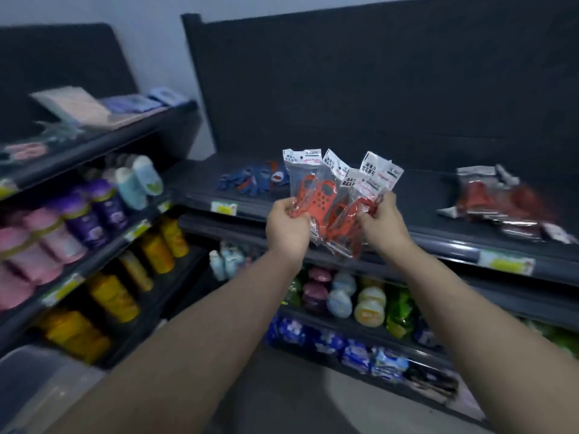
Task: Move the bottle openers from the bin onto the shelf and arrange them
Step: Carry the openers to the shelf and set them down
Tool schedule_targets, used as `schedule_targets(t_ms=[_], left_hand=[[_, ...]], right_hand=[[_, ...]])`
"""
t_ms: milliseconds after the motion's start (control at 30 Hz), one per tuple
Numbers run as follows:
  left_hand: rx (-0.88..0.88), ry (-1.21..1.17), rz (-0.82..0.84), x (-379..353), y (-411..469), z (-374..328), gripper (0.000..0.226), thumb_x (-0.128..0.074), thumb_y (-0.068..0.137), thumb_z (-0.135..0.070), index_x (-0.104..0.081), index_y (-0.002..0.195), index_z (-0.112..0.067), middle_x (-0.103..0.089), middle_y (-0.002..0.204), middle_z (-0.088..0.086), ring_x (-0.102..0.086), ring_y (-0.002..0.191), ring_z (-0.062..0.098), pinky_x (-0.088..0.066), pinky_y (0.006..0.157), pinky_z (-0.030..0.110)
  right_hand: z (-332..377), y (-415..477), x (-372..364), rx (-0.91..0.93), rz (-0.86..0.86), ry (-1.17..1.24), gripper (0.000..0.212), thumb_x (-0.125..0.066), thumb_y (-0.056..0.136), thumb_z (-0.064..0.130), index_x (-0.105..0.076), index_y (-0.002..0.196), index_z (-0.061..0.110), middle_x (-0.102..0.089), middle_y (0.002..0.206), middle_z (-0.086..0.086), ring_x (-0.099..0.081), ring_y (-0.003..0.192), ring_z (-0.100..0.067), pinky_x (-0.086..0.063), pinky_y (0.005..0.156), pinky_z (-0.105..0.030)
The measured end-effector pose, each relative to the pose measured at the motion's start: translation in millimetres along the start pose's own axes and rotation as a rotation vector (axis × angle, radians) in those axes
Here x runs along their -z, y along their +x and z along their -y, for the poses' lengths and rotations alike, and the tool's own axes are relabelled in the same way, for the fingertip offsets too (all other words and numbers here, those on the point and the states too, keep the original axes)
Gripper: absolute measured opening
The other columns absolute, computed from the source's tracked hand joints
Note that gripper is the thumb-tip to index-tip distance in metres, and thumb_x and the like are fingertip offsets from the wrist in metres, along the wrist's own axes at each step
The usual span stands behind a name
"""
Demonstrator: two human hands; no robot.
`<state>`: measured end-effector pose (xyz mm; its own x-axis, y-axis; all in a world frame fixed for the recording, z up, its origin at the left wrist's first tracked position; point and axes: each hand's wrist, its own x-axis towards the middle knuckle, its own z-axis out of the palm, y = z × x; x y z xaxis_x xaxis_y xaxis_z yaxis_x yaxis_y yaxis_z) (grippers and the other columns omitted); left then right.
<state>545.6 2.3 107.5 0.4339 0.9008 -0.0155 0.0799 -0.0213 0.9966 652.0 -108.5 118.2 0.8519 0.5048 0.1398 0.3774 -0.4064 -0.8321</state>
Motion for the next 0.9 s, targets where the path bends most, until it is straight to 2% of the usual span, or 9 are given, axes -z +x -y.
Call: schedule_targets(t_ms=[200, 300, 400, 467, 533, 600, 700, 800, 900], left_hand=[[-0.013, -0.017, 0.134, -145.1, 13.0, -21.8, 0.03, -0.061, 0.09, -0.007, -0.057, 0.118, -0.016, -0.063, 0.088, -0.009, -0.057, 0.073, 0.002, -0.043, 0.059, 0.016], [-0.015, -0.002, 0.154, -204.1, 19.5, -30.2, 0.031, -0.06, 0.09, -0.005, -0.055, 0.118, -0.018, -0.06, 0.087, -0.012, -0.055, 0.072, 0.001, -0.042, 0.059, 0.016], [-0.009, 0.048, 0.149, -248.0, 25.9, -27.2, 0.036, -0.061, 0.09, -0.006, -0.052, 0.122, -0.019, -0.057, 0.087, -0.012, -0.054, 0.071, -0.001, -0.041, 0.059, 0.014], [0.008, 0.152, 0.176, -266.9, 28.4, -20.9, 0.038, -0.062, 0.09, -0.01, -0.05, 0.125, -0.017, -0.06, 0.095, -0.008, -0.057, 0.075, 0.006, -0.042, 0.063, 0.017], [0.007, 0.347, 0.253, -278.3, 31.6, -9.4, 0.047, -0.064, 0.089, -0.019, -0.046, 0.132, -0.016, -0.063, 0.111, 0.0, -0.06, 0.091, 0.017, -0.045, 0.077, 0.025], [-0.058, 0.612, 0.346, -285.5, 38.0, 6.5, 0.063, -0.065, 0.086, -0.026, -0.038, 0.141, -0.015, -0.055, 0.129, 0.009, -0.055, 0.113, 0.027, -0.045, 0.095, 0.035], [-0.168, 0.847, 0.413, -290.2, 46.0, 20.5, 0.057, -0.062, 0.084, -0.031, -0.044, 0.136, -0.018, -0.05, 0.132, 0.01, -0.046, 0.121, 0.032, -0.042, 0.101, 0.041], [-0.242, 0.958, 0.471, -296.5, 54.6, 27.4, 0.038, -0.058, 0.084, -0.035, -0.051, 0.118, -0.021, -0.054, 0.118, 0.006, -0.049, 0.113, 0.031, -0.045, 0.094, 0.044], [-0.22, 0.92, 0.569, -302.2, 62.2, 26.7, 0.029, -0.055, 0.086, -0.035, -0.054, 0.113, -0.023, -0.059, 0.113, 0.004, -0.054, 0.11, 0.028, -0.046, 0.094, 0.044]], right_hand=[[-73.4, 76.9, 104.3, -0.095, -0.147, -0.025, 0.04, -0.048, 0.094, 0.017, -0.032, 0.13, 0.007, -0.057, 0.123, -0.02, -0.057, 0.108, -0.038, -0.046, 0.092, -0.047], [-104.9, 116.1, 144.3, -0.155, -0.181, -0.053, 0.036, -0.048, 0.095, 0.018, -0.035, 0.126, 0.006, -0.059, 0.119, -0.021, -0.058, 0.106, -0.038, -0.047, 0.089, -0.042], [-132.0, 148.3, 168.0, -0.198, -0.154, -0.066, 0.035, -0.051, 0.093, 0.022, -0.037, 0.122, 0.008, -0.061, 0.117, -0.02, -0.061, 0.101, -0.037, -0.049, 0.088, -0.046], [-146.2, 161.6, 174.6, -0.224, -0.108, -0.129, 0.045, -0.055, 0.093, 0.025, -0.035, 0.128, 0.005, -0.059, 0.121, -0.018, -0.059, 0.106, -0.037, -0.048, 0.089, -0.043], [-162.1, 166.9, 172.5, -0.207, -0.078, -0.21, 0.074, -0.06, 0.091, 0.028, -0.017, 0.145, 0.001, -0.048, 0.135, -0.019, -0.049, 0.121, -0.037, -0.042, 0.097, -0.041], [-173.5, 162.7, 168.2, -0.157, -0.104, -0.38, 0.095, -0.062, 0.089, 0.033, 0.004, 0.15, 0.002, -0.029, 0.148, -0.022, -0.033, 0.132, -0.039, -0.033, 0.106, -0.045], [-181.5, 153.8, 162.2, -0.026, -0.141, -0.608, 0.082, -0.053, 0.091, 0.043, -0.002, 0.153, 0.021, -0.01, 0.157, -0.015, -0.019, 0.14, -0.038, -0.028, 0.108, -0.051], [-190.4, 152.6, 155.1, 0.11, 0.035, -0.767, 0.059, -0.038, 0.094, 0.053, -0.019, 0.148, 0.039, 0.0, 0.161, -0.004, 0.004, 0.146, -0.033, -0.015, 0.114, -0.052], [-199.6, 167.1, 157.0, 0.038, 0.177, -0.829, 0.06, -0.032, 0.095, 0.057, -0.012, 0.149, 0.043, 0.01, 0.161, -0.001, 0.019, 0.144, -0.035, -0.001, 0.117, -0.057]])
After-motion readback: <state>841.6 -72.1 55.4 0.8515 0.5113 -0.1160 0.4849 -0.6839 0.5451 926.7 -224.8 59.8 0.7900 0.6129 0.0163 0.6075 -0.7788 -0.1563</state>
